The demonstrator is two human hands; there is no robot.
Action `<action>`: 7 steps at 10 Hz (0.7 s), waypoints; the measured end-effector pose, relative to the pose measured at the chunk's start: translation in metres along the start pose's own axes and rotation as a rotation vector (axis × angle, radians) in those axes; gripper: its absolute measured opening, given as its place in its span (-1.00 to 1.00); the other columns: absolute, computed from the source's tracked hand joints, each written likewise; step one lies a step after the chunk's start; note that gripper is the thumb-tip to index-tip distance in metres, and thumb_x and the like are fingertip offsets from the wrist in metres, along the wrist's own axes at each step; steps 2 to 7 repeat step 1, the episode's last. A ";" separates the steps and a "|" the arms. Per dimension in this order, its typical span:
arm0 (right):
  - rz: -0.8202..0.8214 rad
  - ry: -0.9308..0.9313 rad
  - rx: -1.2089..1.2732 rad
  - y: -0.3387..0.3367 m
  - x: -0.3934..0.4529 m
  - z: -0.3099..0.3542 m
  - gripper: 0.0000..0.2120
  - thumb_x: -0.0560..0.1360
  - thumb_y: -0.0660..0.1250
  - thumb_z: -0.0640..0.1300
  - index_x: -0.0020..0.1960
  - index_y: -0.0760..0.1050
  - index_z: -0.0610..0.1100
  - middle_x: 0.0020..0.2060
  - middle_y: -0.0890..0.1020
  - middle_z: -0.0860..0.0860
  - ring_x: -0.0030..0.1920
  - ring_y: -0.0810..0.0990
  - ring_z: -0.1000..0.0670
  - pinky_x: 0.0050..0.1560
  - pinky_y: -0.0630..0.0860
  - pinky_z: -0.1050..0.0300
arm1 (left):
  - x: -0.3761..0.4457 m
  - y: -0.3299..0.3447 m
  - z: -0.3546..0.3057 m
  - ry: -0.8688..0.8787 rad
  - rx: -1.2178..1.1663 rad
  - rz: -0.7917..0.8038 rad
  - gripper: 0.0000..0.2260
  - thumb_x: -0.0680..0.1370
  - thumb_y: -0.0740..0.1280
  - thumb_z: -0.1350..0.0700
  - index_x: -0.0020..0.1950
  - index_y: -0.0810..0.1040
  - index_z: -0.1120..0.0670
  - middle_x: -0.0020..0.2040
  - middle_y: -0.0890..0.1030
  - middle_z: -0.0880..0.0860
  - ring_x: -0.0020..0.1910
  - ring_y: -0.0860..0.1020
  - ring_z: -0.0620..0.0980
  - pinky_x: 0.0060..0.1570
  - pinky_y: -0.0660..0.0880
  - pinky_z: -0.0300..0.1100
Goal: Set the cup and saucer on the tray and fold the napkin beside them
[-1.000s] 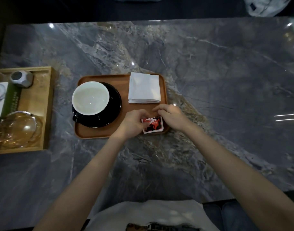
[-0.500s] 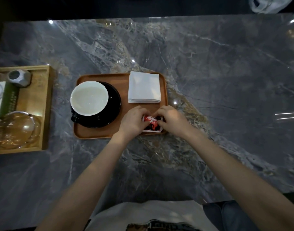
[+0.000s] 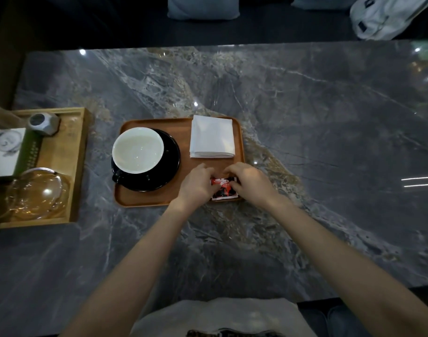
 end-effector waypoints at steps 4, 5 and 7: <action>-0.024 0.040 0.013 -0.007 -0.001 -0.003 -0.73 0.47 0.27 -0.24 0.16 0.51 -0.15 0.11 0.58 -0.07 0.16 0.50 -0.07 0.12 0.45 0.06 | -0.001 -0.004 0.000 0.020 -0.048 0.034 -0.76 0.47 0.36 0.05 0.06 0.57 0.15 0.04 0.56 0.13 0.04 0.53 0.11 0.04 0.47 -0.04; -0.024 0.040 0.013 -0.007 -0.001 -0.003 -0.73 0.47 0.27 -0.24 0.16 0.51 -0.15 0.11 0.58 -0.07 0.16 0.50 -0.07 0.12 0.45 0.06 | -0.001 -0.004 0.000 0.020 -0.048 0.034 -0.76 0.47 0.36 0.05 0.06 0.57 0.15 0.04 0.56 0.13 0.04 0.53 0.11 0.04 0.47 -0.04; -0.024 0.040 0.013 -0.007 -0.001 -0.003 -0.73 0.47 0.27 -0.24 0.16 0.51 -0.15 0.11 0.58 -0.07 0.16 0.50 -0.07 0.12 0.45 0.06 | -0.001 -0.004 0.000 0.020 -0.048 0.034 -0.76 0.47 0.36 0.05 0.06 0.57 0.15 0.04 0.56 0.13 0.04 0.53 0.11 0.04 0.47 -0.04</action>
Point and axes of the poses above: each hand's wrist, its own x-axis towards the middle knuckle, its own y-axis out of the palm, z = x × y, the point moved 7 cm from there along x, towards the middle knuckle
